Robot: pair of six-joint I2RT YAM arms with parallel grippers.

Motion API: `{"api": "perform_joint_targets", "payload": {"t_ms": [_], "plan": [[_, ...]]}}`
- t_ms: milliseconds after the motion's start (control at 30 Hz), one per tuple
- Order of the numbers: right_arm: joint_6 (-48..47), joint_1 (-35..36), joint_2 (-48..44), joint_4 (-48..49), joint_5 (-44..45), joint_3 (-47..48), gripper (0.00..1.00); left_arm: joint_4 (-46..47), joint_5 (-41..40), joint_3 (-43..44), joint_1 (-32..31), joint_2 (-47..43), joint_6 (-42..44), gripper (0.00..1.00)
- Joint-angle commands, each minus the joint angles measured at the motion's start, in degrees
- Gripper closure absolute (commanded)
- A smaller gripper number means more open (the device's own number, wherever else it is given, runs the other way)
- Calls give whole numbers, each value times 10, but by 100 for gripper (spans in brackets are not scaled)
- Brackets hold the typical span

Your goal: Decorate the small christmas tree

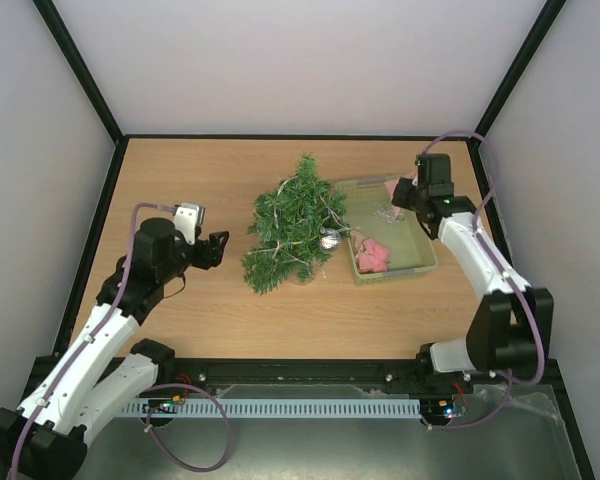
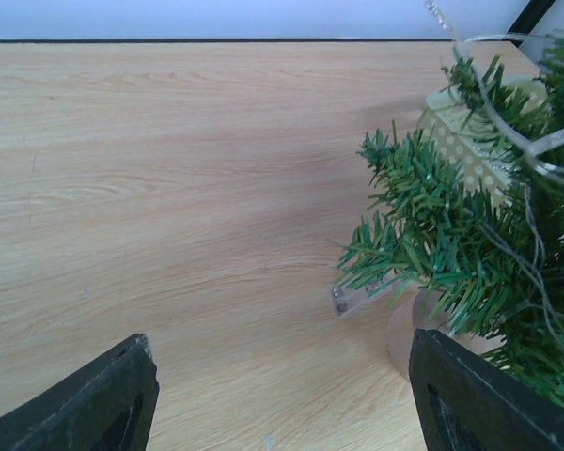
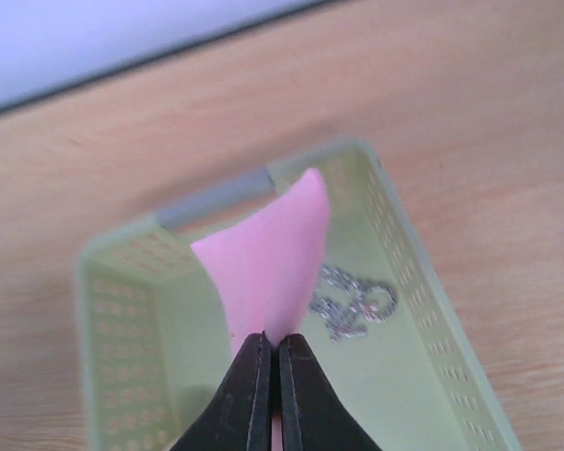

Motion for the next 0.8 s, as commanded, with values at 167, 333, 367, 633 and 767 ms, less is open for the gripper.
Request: {"api": "perform_joint_targets", "payload": {"t_ms": [167,333,367,633,767], "plan": [[-4,48,-184,6,-37,80,98,-45,47,130,-2,27,-53,30],[-33,90,-224,65,-145,114,98,-32,188,181,-2,31,-18,31],[-22,96,-230,81,-163,117,98,-28,224,190,-2,32,-10,31],[-11,162,-232,119,-317,165,98,-32,334,308,-3,65,-1,38],[-10,207,-240,152,-376,143,98,-12,396,347,-3,73,-13,38]]}}
